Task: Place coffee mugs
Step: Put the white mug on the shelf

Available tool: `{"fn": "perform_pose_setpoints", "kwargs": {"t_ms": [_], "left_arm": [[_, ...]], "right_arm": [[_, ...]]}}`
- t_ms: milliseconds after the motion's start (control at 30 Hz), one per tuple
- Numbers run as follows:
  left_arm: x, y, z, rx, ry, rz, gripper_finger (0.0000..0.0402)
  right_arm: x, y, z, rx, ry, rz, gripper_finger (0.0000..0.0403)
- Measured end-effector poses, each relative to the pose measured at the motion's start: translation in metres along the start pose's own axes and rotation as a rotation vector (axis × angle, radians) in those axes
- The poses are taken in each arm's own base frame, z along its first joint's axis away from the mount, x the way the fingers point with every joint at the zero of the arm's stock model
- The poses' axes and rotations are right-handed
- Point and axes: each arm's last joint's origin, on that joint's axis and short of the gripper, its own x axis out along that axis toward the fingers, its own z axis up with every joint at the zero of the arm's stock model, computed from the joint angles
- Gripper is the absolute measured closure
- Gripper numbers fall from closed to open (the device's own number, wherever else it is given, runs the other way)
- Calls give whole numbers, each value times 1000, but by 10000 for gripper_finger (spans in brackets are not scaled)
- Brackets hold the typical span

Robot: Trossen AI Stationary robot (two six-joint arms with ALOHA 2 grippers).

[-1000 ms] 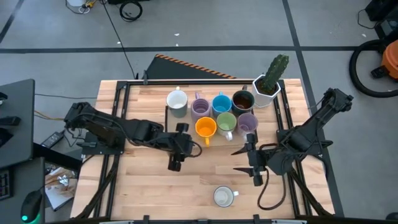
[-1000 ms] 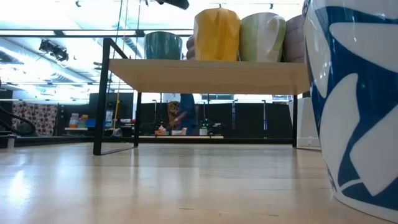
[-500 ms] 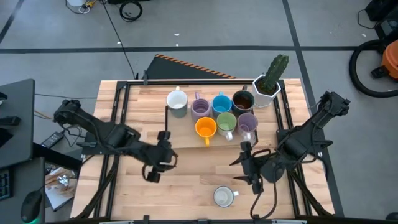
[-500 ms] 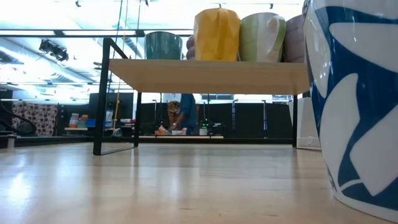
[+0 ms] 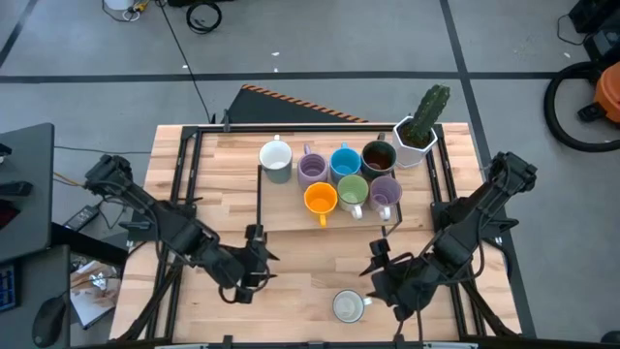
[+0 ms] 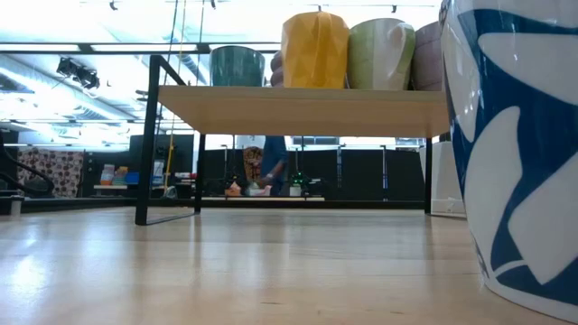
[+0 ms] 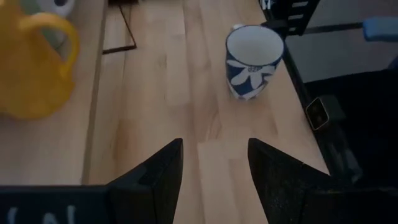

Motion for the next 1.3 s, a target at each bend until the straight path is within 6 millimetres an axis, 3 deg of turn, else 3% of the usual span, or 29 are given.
{"fn": "perform_pose_setpoints", "kwargs": {"t_ms": [300,500,833,1300], "left_arm": [[11,-3,-14,-86,-110,-18,214],[14,-6,-20,-223,-102,-35,214],[4,-24,-27,-301,-71,-124,214],[0,-30,-32,-386,-69,-88,214]], "right_arm": [[15,12,-7,-14,84,72,170],[12,24,-16,-72,124,56,172],[35,39,-14,-177,85,174,180],[68,67,1,-344,170,240,180]]}}
